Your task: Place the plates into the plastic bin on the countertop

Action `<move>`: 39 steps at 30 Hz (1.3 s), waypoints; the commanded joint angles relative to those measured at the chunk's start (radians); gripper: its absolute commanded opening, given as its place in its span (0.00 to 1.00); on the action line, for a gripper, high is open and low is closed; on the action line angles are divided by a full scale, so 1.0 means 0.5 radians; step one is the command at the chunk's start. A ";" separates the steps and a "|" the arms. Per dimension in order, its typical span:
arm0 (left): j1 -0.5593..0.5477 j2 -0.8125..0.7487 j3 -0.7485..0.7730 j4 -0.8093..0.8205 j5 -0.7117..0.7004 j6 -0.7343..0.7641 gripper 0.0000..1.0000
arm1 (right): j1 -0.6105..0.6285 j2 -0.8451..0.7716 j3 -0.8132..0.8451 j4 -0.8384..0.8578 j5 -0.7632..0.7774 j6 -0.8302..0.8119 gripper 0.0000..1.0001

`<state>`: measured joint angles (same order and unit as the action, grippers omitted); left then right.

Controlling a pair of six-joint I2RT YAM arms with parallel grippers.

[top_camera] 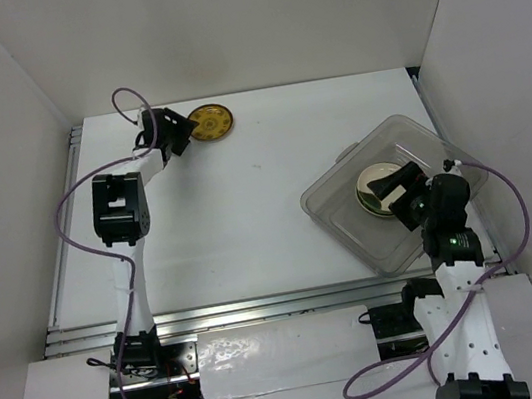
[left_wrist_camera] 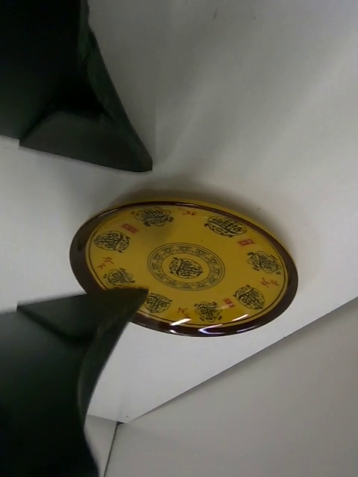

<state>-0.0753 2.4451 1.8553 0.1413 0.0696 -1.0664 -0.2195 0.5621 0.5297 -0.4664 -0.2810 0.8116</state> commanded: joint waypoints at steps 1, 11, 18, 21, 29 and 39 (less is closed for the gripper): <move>-0.052 0.165 0.139 -0.227 -0.112 -0.030 0.68 | 0.086 -0.063 0.100 0.074 -0.046 0.018 1.00; -0.104 -0.385 -0.469 -0.209 -0.259 0.006 0.00 | 0.316 0.038 0.122 0.346 -0.303 -0.135 1.00; -0.383 -1.790 -1.507 -0.172 0.105 0.405 0.00 | 0.911 0.538 0.461 0.622 -0.205 -0.325 1.00; -0.561 -2.153 -1.752 -0.206 0.207 0.436 0.00 | 1.092 0.936 0.634 0.617 -0.190 -0.362 0.99; -0.852 -2.669 -1.959 -0.368 0.401 0.470 0.00 | 1.387 1.069 0.558 0.752 0.003 -0.295 0.89; -0.883 -2.838 -2.054 -0.466 0.395 0.430 0.14 | 1.467 0.944 0.364 0.819 0.089 -0.175 0.00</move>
<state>-0.5114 1.0698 0.8005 -0.1211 0.2394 -0.8448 0.5102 1.0550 0.7349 -0.0788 -0.3237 0.7197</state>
